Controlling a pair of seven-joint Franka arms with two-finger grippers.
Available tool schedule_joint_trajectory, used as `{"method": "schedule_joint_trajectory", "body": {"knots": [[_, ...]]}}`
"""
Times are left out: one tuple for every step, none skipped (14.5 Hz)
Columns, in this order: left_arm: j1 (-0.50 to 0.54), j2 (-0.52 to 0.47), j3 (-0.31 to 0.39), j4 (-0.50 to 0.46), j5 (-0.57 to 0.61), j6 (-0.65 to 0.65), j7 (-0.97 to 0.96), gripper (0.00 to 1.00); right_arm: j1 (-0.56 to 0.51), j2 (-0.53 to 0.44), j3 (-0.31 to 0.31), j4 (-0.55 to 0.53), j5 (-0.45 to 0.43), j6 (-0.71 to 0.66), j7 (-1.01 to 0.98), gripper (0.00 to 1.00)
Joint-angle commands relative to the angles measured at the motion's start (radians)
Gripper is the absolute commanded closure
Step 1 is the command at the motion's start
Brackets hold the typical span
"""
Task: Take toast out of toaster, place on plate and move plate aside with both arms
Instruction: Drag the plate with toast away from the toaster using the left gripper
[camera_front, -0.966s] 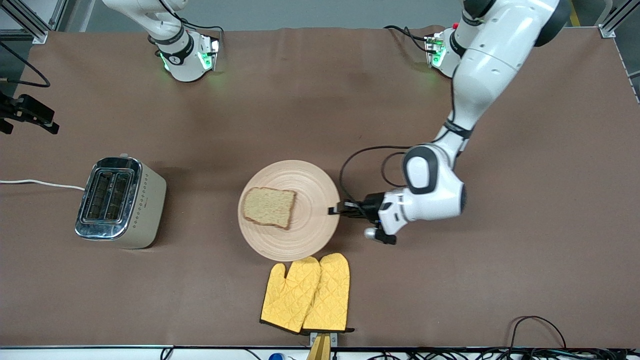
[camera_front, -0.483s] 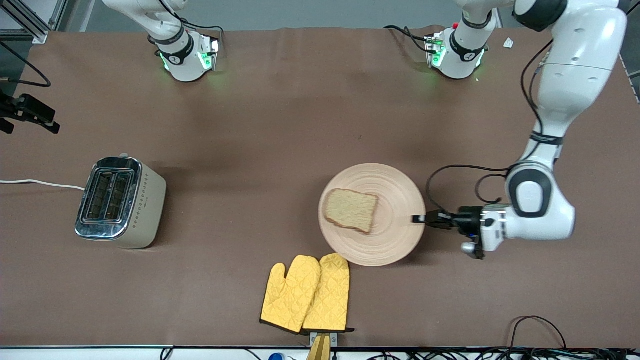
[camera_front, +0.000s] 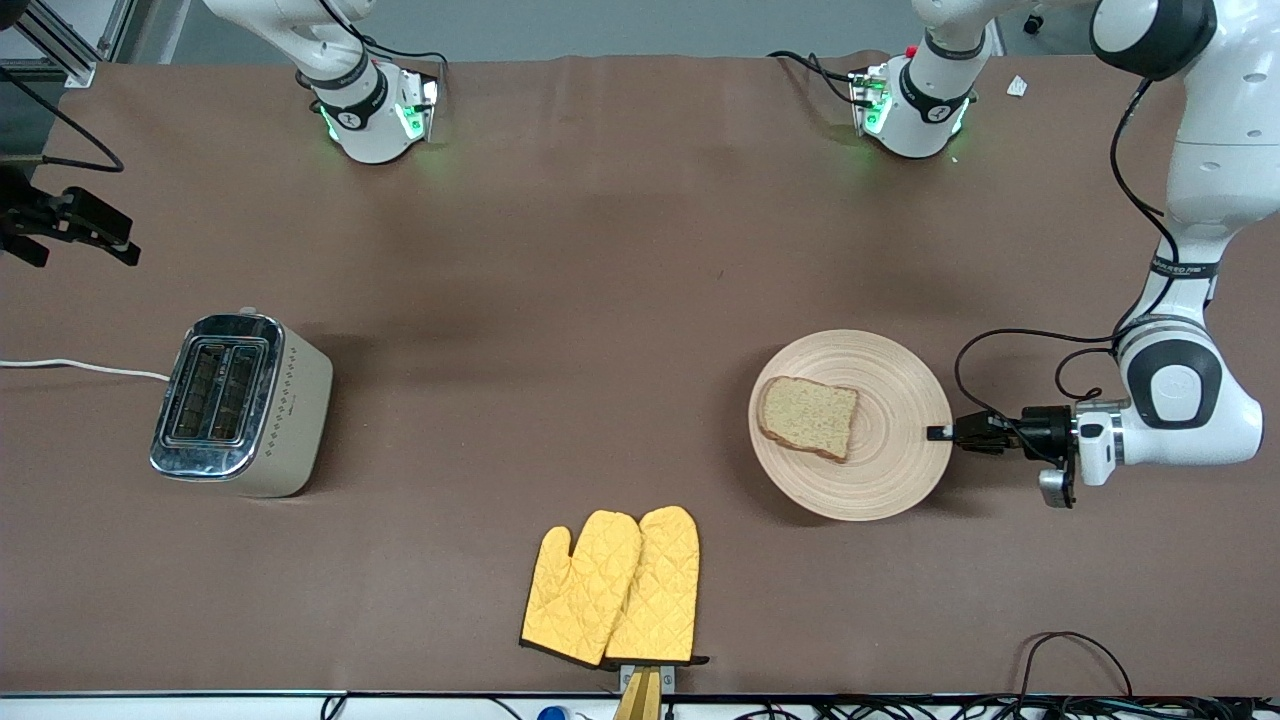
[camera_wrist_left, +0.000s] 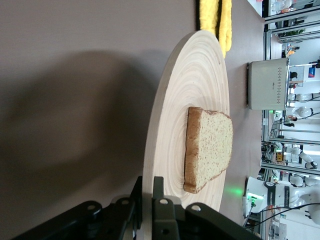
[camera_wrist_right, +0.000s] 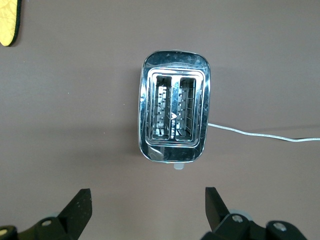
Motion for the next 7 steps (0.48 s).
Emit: {"method": "schedule_joint_trajectory", "body": {"knots": [[0.060, 0.007, -0.014, -0.004, 0.017, -0.032, 0.034, 1.00, 0.004, 0.002, 0.003, 0.015, -0.011, -0.015, 0.021, 0.00], [0.075, 0.024, -0.014, -0.003, 0.018, -0.035, 0.032, 1.00, 0.003, 0.002, 0.003, 0.015, -0.011, -0.015, 0.020, 0.00], [0.086, 0.043, -0.013, 0.003, 0.018, -0.037, 0.032, 1.00, 0.003, 0.002, 0.003, 0.015, -0.011, -0.014, 0.020, 0.00], [0.092, 0.058, -0.013, 0.005, 0.017, -0.037, 0.032, 1.00, 0.003, 0.002, 0.003, 0.015, -0.011, -0.015, 0.020, 0.00], [0.094, 0.069, -0.013, 0.005, 0.017, -0.037, 0.034, 1.00, 0.003, 0.002, 0.003, 0.018, -0.011, -0.014, 0.020, 0.00], [0.092, 0.072, -0.011, 0.005, 0.017, -0.037, 0.032, 0.99, 0.003, 0.002, 0.003, 0.018, -0.011, -0.015, 0.020, 0.00], [0.092, 0.072, -0.010, 0.005, 0.017, -0.037, 0.025, 0.96, 0.005, 0.002, 0.003, 0.018, -0.011, -0.015, 0.020, 0.00]]}}
